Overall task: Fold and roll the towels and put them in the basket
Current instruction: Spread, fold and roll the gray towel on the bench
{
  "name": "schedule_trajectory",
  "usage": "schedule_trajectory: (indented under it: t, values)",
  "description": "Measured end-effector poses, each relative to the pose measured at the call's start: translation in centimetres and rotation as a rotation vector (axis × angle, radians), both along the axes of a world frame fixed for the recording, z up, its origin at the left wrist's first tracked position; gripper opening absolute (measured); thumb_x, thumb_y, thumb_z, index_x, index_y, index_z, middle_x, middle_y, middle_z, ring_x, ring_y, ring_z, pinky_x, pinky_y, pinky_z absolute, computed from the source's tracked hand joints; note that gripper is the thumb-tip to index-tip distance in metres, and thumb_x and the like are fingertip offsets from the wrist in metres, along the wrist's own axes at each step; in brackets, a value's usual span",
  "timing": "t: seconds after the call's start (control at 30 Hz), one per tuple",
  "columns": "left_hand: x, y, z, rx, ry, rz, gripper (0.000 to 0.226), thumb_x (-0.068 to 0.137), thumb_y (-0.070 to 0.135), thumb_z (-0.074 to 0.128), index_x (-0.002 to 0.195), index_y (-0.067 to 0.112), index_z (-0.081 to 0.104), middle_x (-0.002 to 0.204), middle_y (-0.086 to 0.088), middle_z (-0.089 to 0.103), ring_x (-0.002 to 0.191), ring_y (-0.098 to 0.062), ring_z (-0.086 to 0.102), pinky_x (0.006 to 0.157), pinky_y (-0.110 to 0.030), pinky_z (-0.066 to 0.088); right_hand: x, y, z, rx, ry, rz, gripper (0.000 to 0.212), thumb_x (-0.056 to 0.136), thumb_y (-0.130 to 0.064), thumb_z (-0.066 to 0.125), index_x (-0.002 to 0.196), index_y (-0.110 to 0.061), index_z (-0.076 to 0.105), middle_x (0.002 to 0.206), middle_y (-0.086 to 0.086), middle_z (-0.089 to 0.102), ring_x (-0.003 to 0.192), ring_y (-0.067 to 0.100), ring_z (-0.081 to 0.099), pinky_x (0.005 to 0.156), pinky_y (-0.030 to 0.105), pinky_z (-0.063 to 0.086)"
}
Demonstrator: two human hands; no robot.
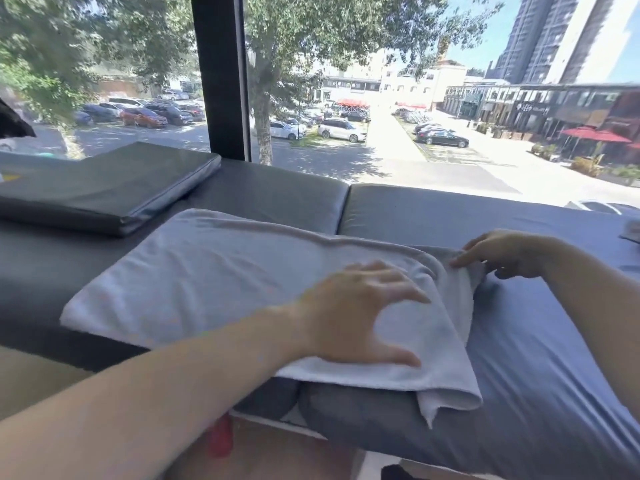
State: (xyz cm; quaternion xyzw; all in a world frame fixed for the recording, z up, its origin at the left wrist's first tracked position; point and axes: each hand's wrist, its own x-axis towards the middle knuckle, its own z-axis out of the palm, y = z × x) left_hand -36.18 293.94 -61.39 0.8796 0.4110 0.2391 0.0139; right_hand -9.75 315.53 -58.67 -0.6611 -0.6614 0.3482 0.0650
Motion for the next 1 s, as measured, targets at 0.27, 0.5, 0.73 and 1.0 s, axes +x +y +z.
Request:
schedule_trajectory:
  t: [0.27,0.5,0.73,1.0]
  values:
    - [7.0,-1.4,-2.1,-0.129,0.121,-0.187,0.055,0.073,0.04,0.086,0.122,0.022,0.068,0.117,0.002,0.065,0.112,-0.018,0.054,0.101,-0.037,0.041,-0.9,-0.6,-3.9,0.43,0.072,-0.092,0.033,0.072,-0.044,0.088,0.079,-0.016,0.072,0.084,0.008,0.073,0.076,0.023,0.066,0.067,0.034,0.055]
    - [3.5,-1.8,-1.2,-0.265,0.058,0.007,0.064,0.064,0.051,0.089,0.12,0.029,0.067,0.114,0.011,0.054,0.107,-0.002,0.048,0.096,-0.014,0.038,-0.2,-2.3,-3.0,0.332,0.066,-0.09,0.036,0.08,-0.042,0.082,0.081,-0.007,0.073,0.059,0.006,0.06,0.048,0.02,0.05,0.045,0.023,0.035]
    - [2.6,-0.9,-0.8,-0.176,0.005,0.183,0.012,0.087,0.031,0.075,0.08,0.022,0.072,0.075,0.015,0.05,0.079,-0.007,0.048,0.074,-0.03,0.043,0.2,-2.0,-3.5,0.413,0.174,-0.157,0.032,0.077,-0.034,0.087,0.071,-0.009,0.067,0.055,0.005,0.059,0.044,0.018,0.053,0.041,0.02,0.036]
    - [10.0,-3.4,0.5,-0.362,-0.501,0.222,0.045,0.097,0.036,0.061,0.062,0.019,0.038,0.059,0.007,0.044,0.058,-0.014,0.044,0.059,-0.031,0.039,1.2,-1.7,-1.7,0.472,0.265,-0.227,0.029,0.081,-0.042,0.082,0.075,-0.019,0.066,0.075,0.006,0.063,0.056,0.022,0.046,0.049,0.027,0.039]
